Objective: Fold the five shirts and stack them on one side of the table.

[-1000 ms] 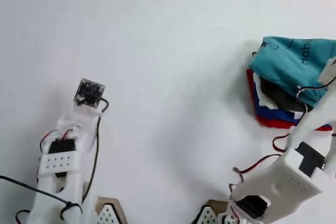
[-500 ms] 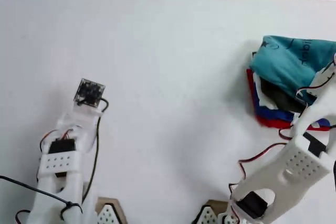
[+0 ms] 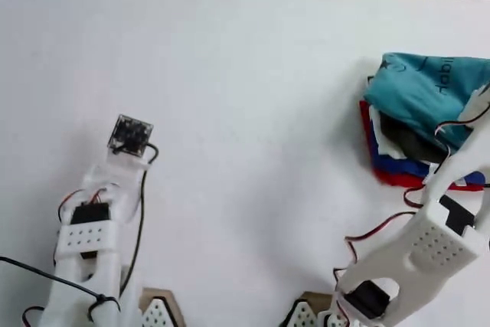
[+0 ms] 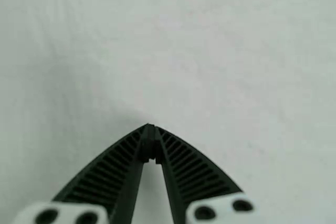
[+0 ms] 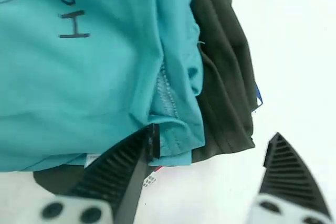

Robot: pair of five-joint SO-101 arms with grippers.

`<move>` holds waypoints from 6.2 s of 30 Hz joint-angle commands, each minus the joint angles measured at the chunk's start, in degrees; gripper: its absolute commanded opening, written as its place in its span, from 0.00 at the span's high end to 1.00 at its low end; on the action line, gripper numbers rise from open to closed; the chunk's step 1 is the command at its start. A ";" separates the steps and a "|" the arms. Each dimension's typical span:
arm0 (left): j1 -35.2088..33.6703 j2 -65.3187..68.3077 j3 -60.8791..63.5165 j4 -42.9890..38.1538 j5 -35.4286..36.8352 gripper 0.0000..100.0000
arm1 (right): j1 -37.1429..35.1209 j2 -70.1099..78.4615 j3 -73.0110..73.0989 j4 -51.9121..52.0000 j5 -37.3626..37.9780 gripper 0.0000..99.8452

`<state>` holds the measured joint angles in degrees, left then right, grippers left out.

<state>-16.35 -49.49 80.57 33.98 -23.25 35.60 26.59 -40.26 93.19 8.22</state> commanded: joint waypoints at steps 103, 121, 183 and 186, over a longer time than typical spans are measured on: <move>-0.09 -1.05 -0.13 -1.14 -0.44 0.97 | -9.01 -9.80 6.86 -1.80 -0.62 0.75; -0.09 -1.05 -0.13 -1.14 -0.44 0.97 | -5.76 -8.57 12.48 -6.37 -0.62 0.75; -0.09 -1.32 0.13 -1.14 -0.44 0.97 | 4.97 0.31 -1.32 -8.48 16.18 0.97; -0.09 -1.32 0.13 -1.14 -0.44 0.97 | 4.62 0.66 -1.58 -7.43 16.18 0.94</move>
<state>-16.26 -49.49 80.92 33.98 -23.25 39.91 27.74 -40.97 85.01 23.96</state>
